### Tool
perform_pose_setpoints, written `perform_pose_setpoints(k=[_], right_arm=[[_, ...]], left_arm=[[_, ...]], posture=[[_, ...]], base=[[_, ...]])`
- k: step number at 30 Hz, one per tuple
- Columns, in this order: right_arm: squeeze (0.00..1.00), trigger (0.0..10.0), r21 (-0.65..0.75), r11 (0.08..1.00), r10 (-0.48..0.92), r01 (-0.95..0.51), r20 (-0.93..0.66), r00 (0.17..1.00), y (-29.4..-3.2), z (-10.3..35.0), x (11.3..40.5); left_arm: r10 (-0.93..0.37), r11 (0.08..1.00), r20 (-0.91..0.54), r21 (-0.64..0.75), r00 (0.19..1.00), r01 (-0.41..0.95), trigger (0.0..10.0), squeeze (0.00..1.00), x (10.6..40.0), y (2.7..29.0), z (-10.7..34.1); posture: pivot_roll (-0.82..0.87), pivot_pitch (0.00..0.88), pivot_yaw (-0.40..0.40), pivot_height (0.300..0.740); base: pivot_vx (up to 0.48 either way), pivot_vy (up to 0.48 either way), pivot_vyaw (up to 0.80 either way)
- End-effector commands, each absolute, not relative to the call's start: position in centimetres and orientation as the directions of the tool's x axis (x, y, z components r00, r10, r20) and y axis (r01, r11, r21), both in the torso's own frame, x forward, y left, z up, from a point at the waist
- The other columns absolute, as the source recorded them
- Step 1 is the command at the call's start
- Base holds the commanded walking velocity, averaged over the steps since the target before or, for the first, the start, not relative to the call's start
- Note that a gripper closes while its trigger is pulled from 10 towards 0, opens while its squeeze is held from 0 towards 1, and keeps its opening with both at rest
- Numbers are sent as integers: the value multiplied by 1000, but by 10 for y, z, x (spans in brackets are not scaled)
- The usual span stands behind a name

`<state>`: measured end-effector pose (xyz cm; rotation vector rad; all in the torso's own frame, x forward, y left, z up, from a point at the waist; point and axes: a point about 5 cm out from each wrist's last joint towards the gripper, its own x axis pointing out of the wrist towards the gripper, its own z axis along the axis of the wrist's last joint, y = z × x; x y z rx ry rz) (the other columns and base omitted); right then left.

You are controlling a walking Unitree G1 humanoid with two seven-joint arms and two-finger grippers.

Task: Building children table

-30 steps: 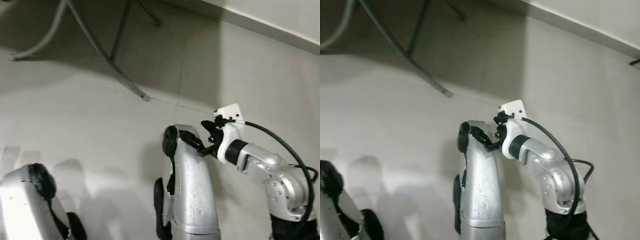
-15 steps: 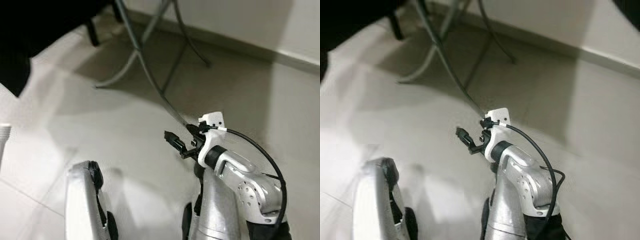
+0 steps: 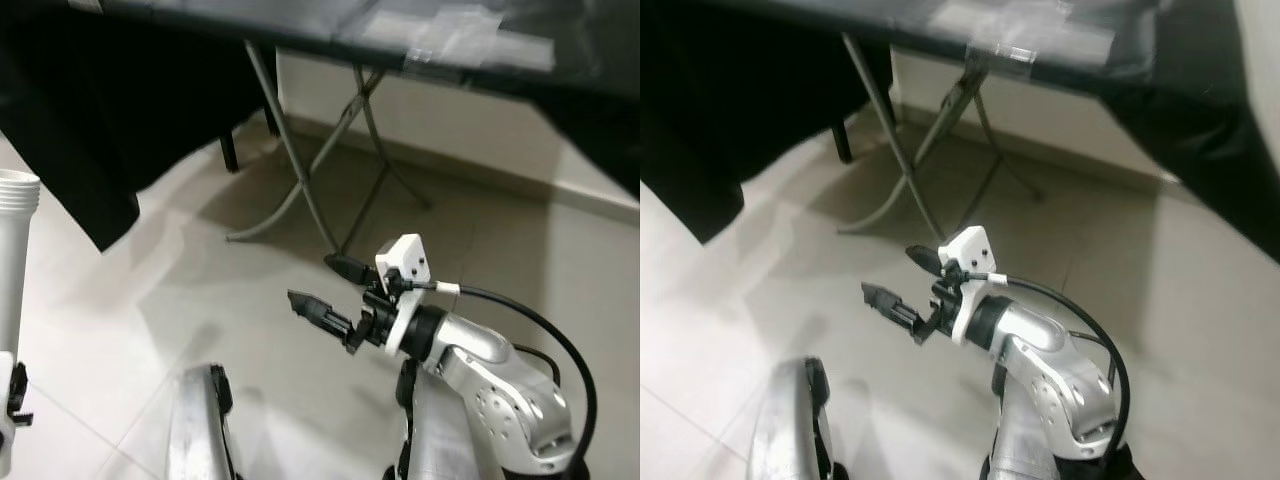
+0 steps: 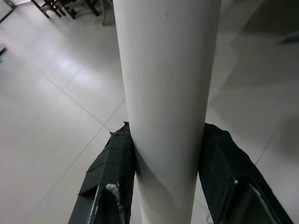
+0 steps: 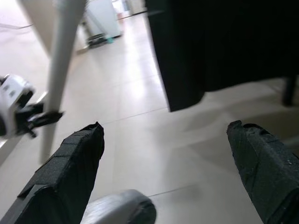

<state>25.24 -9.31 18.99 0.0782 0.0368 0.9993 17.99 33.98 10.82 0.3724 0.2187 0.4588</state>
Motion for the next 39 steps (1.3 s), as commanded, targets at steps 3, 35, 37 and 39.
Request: perform_pose_setpoints(k=[3, 35, 37, 39], right_arm=[[0, 10000, 67, 486, 873, -871, 1, 487, -91, 188, 242], [0, 10000, 196, 345, 904, -918, 192, 381, -81, 204, 248], [0, 10000, 197, 336, 906, -921, 199, 373, -79, 205, 250], [0, 10000, 196, 332, 907, -923, 201, 370, -79, 206, 251]], left_arm=[[434, 842, -113, 403, 894, -358, 10000, 0, 179, 322, 113], [18, 914, 80, 402, 997, -48, 10000, 0, 229, 268, 172], [-62, 913, 66, 406, 996, 30, 10000, 0, 233, 260, 172], [-90, 910, 59, 410, 994, 58, 10000, 0, 234, 258, 172]], posture=[[39, 0, -16, 475], [40, 0, -28, 590], [38, 0, -26, 600], [38, 0, -26, 605]], base=[[0, 0, 0], [0, 0, 0], [0, 0, 0], [0, 0, 0]])
